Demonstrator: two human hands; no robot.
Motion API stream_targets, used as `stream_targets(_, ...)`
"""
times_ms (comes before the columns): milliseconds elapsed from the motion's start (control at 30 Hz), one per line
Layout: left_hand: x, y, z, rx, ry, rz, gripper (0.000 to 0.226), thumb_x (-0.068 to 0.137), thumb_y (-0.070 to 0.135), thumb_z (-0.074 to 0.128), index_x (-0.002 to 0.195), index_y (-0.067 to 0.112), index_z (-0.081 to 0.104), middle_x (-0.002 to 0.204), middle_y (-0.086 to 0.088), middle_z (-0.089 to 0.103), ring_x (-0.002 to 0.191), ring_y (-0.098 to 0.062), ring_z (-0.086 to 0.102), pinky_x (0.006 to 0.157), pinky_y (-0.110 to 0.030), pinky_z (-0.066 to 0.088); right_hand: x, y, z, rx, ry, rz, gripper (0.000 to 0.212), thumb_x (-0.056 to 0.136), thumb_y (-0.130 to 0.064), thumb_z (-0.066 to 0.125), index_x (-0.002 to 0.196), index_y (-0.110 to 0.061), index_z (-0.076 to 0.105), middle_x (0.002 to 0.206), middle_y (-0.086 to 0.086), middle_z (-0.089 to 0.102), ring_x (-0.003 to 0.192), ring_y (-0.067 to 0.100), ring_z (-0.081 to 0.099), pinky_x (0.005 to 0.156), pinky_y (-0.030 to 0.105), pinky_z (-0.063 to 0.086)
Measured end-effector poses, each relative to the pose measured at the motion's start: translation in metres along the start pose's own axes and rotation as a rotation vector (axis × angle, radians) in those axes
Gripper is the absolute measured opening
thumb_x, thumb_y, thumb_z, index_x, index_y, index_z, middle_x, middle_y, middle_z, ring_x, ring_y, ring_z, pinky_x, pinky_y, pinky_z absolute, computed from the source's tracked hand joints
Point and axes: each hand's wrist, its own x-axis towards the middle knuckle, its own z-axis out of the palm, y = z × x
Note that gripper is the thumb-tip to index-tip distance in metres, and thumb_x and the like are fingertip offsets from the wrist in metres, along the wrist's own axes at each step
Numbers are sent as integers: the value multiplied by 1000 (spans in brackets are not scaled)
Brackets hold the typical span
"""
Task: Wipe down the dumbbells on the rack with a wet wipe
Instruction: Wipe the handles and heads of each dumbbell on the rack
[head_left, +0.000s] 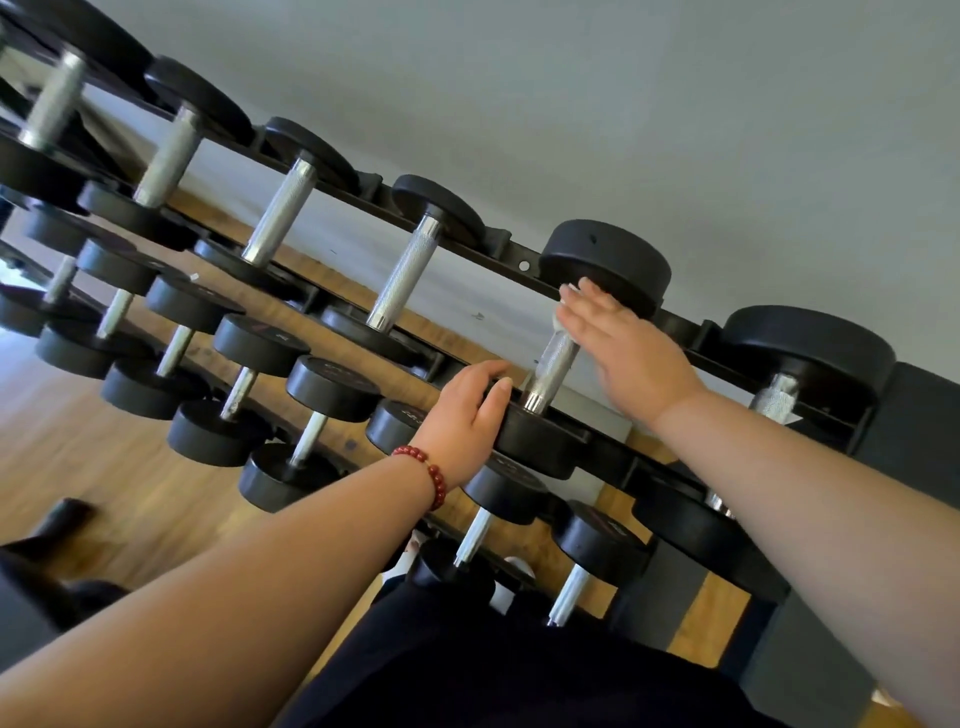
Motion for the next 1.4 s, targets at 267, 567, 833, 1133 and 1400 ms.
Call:
stream_targets(267,1,1,-1,19,-4,-12,41,105,30,33,141,14,43,140,-2,47,125,-8,41,100,-19,28,2,5,3,-73,-11,-88,79,62,22,69,136,2,51,143,20,49,133,38,44,104,44,30)
stream_targets(567,1,2,-1,29,-11,-6,41,105,30,33,141,14,43,141,-3,47,126,-9,42,101,-19,29,3,10,-3,5,-22,-90,71,71,22,57,137,0,50,145,17,48,136,33,42,102,48,46)
stream_targets(833,0,2,-2,28,-11,7,40,105,29,33,140,14,44,139,-2,48,119,-4,40,99,-18,29,-21,-9,12,135,-40,-249,62,81,13,44,138,-7,52,146,9,47,139,19,28,109,42,26)
stream_targets(1133,1,2,-2,25,-19,-12,41,105,30,33,141,14,43,140,-2,47,126,-11,43,103,-21,32,-21,6,8,114,-150,-500,69,78,14,57,141,-12,48,147,10,46,137,26,34,106,48,29)
stream_targets(1400,2,2,-3,25,-33,-6,41,105,30,32,142,14,42,141,-2,46,128,-11,42,104,-22,31,-24,0,14,199,-166,-458,80,76,18,63,145,-16,39,150,9,42,139,30,35,105,53,41)
